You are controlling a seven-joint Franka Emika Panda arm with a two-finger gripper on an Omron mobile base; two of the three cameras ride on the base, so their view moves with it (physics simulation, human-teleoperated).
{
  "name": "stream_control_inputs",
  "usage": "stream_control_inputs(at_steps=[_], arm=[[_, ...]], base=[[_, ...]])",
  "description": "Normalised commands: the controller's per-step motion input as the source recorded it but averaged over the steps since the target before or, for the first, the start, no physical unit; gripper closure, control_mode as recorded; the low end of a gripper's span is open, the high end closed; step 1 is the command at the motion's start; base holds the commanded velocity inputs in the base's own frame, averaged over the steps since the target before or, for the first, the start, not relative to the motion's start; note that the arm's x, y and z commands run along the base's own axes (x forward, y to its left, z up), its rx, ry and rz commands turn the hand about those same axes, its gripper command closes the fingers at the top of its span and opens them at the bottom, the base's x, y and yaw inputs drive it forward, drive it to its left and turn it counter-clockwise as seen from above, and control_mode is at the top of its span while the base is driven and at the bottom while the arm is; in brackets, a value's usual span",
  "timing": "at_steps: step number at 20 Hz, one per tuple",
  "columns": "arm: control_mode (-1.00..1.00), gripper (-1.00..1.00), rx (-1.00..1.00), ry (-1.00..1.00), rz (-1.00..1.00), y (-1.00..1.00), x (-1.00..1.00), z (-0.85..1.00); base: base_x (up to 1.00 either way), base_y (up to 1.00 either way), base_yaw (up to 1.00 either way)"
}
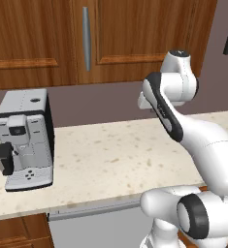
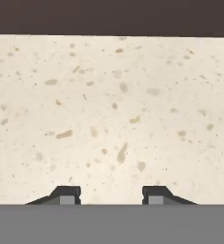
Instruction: Open the cabinet. Pick the sponge and place it next to the sink. Then close the cabinet.
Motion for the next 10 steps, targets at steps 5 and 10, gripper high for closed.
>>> stream_control_inputs(at_steps=[5,10], arm=[[-1.0,-1.0,0.0,-0.02,0.11,0.0,-0.55,0.0],[-1.0,-1.0,0.0,-0.02,0.14,0.12,-0.6,0.0]], base=[[0.0,0.0,0.0],[0.0,0.0,0.0]])
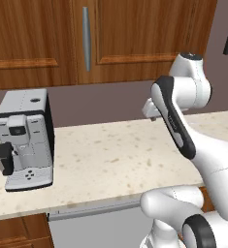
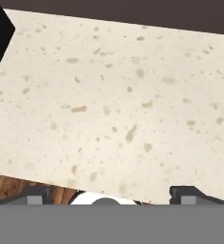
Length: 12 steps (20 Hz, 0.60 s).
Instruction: Open the cabinet. Pick the sponge and place it next to the sink. Then close the cabinet.
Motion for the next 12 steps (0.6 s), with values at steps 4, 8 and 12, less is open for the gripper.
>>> stream_control_inputs(at_steps=[4,8,12], arm=[[-1.0,-1.0,0.0,-0.07,0.03,0.53,-0.35,0.19],[-1.0,-1.0,0.0,-0.11,0.0,0.85,-0.05,0.24],[-1.0,-1.0,0.0,-0.17,0.0,0.77,-0.08,0.56]], base=[[0.0,0.0,0.0],[0.0,0.0,0.0],[0.0,0.0,0.0]])
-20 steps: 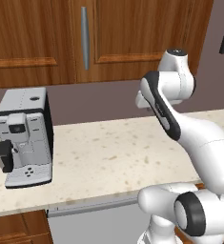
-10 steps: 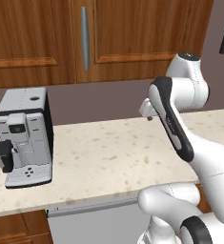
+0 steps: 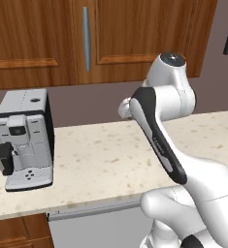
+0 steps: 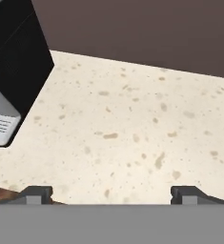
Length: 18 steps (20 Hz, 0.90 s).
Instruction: Open the cabinet. Pick the sponge and place it next to the sink. Then close the cabinet.
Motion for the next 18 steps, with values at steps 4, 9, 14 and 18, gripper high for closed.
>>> stream_control_inputs(at_steps=[4,9,14,18], arm=[[-1.0,-1.0,0.0,-0.1,0.0,0.56,-0.22,0.62],[-1.0,-1.0,0.0,-0.06,0.0,0.39,-0.08,0.55],[-1.0,-1.0,0.0,-0.1,0.0,0.27,0.0,0.22],[-1.0,-1.0,0.01,-0.14,0.0,0.17,0.0,0.16]], base=[[0.0,0.0,0.0],[0.0,0.0,0.0],[0.0,0.0,0.0],[0.0,0.0,0.0]])
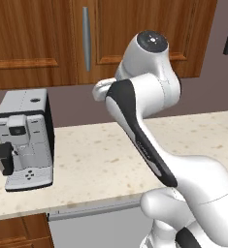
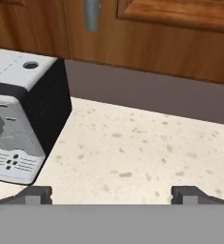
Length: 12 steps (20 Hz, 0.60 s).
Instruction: Open the cabinet. Pick the sponge and place it next to the sink. Then close the cabinet.
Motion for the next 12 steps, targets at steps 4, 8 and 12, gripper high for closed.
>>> stream_control_inputs(at_steps=[4,8,12], arm=[[-1.0,-1.0,0.04,-0.22,0.0,0.16,0.0,0.04],[-1.0,-1.0,0.05,-0.26,0.0,0.07,0.0,0.0],[-1.0,-1.0,0.04,-0.17,-0.01,0.01,0.0,0.1]], base=[[0.0,0.0,0.0],[0.0,0.0,0.0],[0.0,0.0,0.0]])
